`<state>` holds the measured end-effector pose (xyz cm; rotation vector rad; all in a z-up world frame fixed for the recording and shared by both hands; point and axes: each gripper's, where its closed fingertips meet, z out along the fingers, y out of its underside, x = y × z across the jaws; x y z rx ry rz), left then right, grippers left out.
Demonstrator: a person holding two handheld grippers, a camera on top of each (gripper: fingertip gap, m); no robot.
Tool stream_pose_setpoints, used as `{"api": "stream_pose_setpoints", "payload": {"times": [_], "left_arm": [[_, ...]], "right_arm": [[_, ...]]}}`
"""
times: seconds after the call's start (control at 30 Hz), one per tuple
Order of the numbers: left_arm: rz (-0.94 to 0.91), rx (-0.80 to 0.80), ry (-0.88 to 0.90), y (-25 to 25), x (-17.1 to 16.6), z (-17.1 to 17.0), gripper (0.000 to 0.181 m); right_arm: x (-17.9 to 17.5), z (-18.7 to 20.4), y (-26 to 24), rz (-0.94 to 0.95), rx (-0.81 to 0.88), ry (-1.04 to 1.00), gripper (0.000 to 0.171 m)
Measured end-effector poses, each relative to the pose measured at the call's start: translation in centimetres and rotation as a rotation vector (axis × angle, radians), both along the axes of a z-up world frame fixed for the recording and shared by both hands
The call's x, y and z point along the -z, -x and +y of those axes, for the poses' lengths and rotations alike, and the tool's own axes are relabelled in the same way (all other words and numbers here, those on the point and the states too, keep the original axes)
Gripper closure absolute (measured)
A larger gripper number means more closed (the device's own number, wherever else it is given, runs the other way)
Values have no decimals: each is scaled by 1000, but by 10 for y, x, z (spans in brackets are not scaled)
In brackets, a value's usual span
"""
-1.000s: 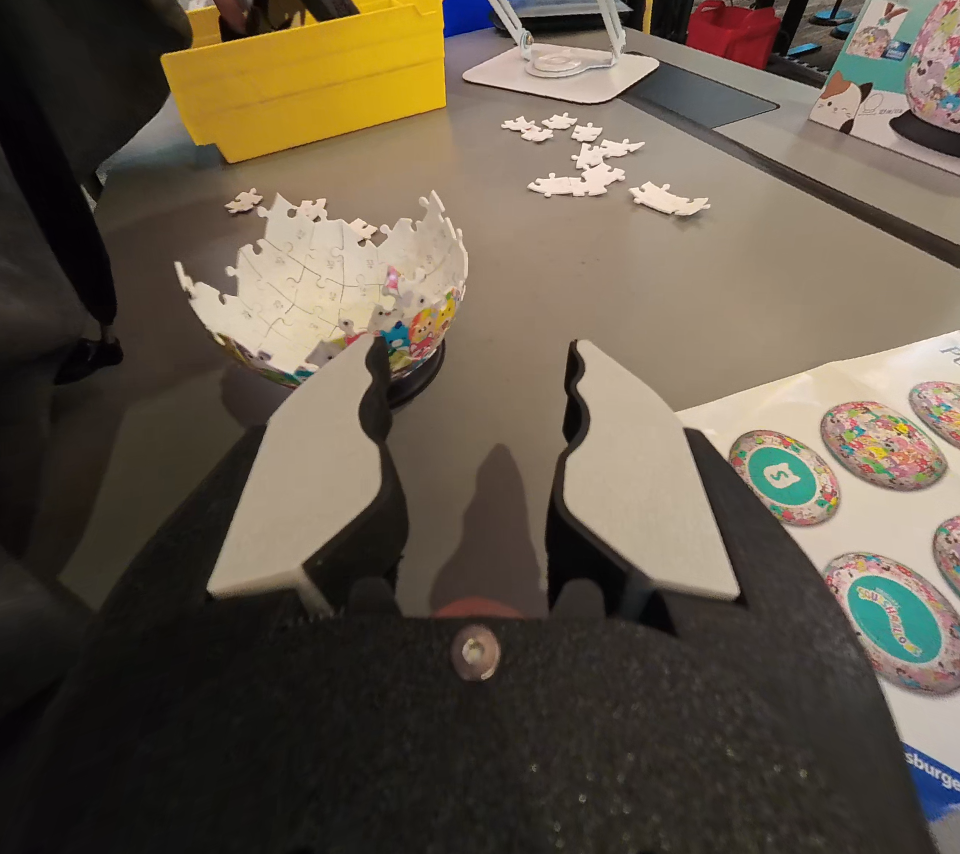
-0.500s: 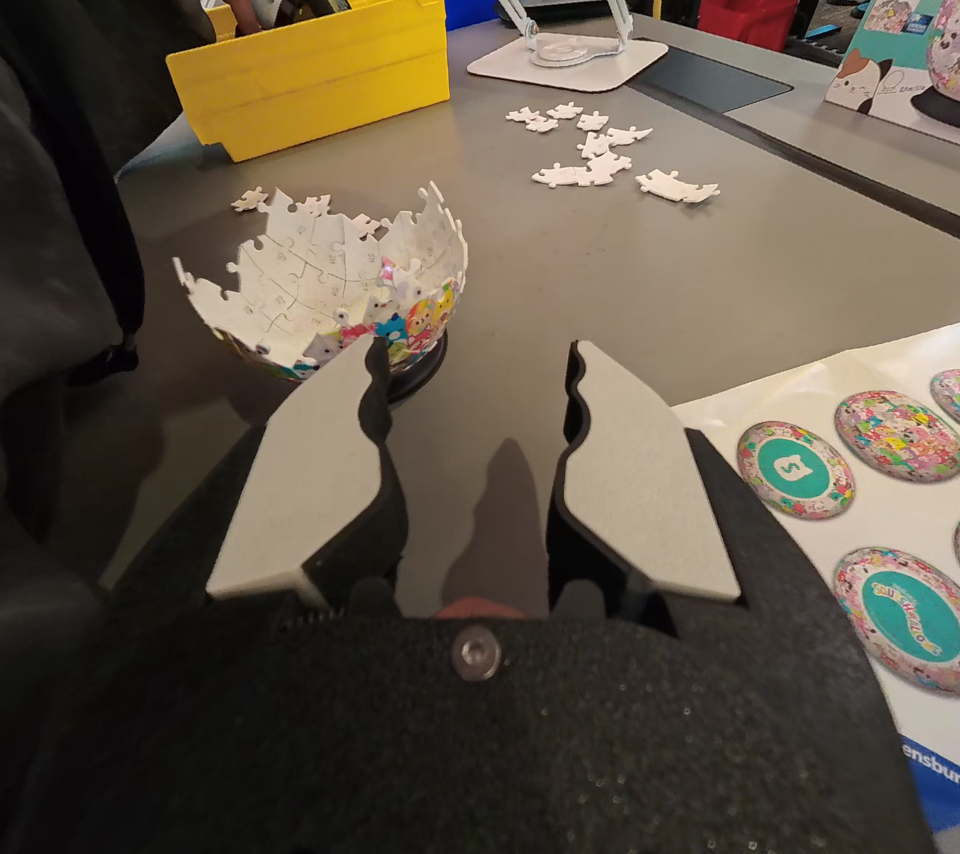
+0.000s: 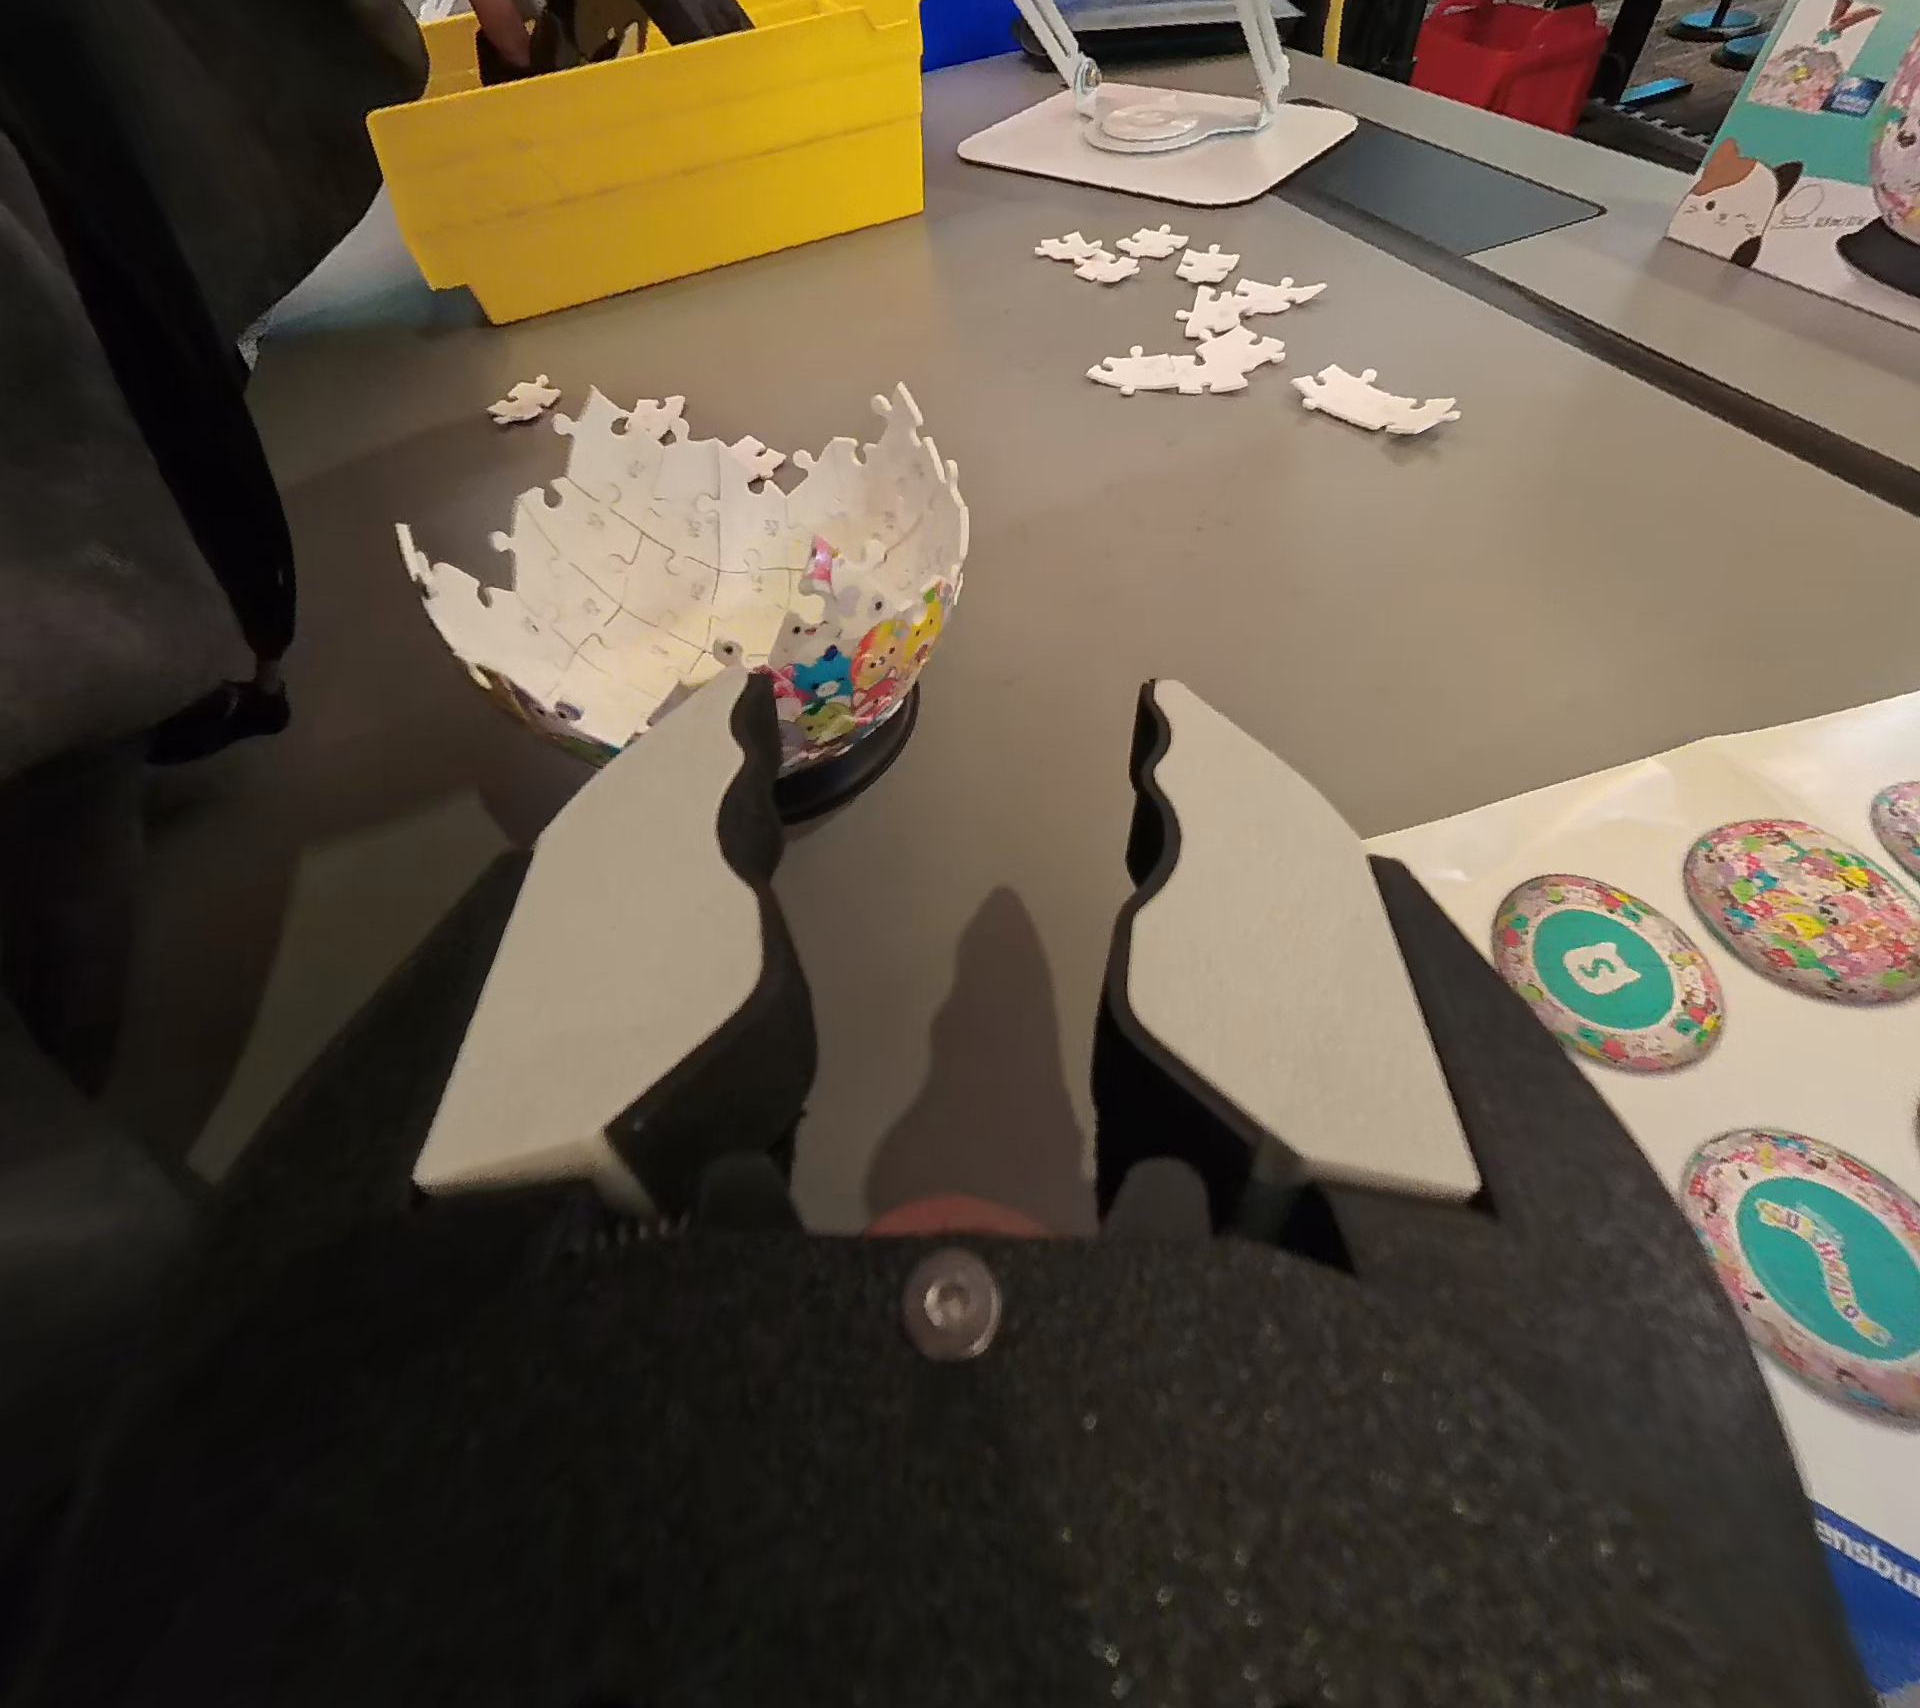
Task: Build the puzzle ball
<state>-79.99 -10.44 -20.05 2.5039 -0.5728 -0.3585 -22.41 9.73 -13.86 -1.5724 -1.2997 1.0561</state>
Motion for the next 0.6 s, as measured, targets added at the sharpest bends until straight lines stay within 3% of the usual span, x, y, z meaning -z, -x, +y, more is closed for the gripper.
{"api": "stream_pose_setpoints", "payload": {"times": [0.23, 0.4, 0.6], "left_arm": [[-34, -8, 102, -4, 13, -10, 123], [-51, -122, 197, -6, 13, -27, 141], [-44, -59, 166, -8, 13, -27, 150]], "right_arm": [[2, 1, -1, -3, 1, 8, 106], [5, 0, 0, -14, -5, 10, 106], [5, 0, 0, -13, -7, 14, 106]]}}
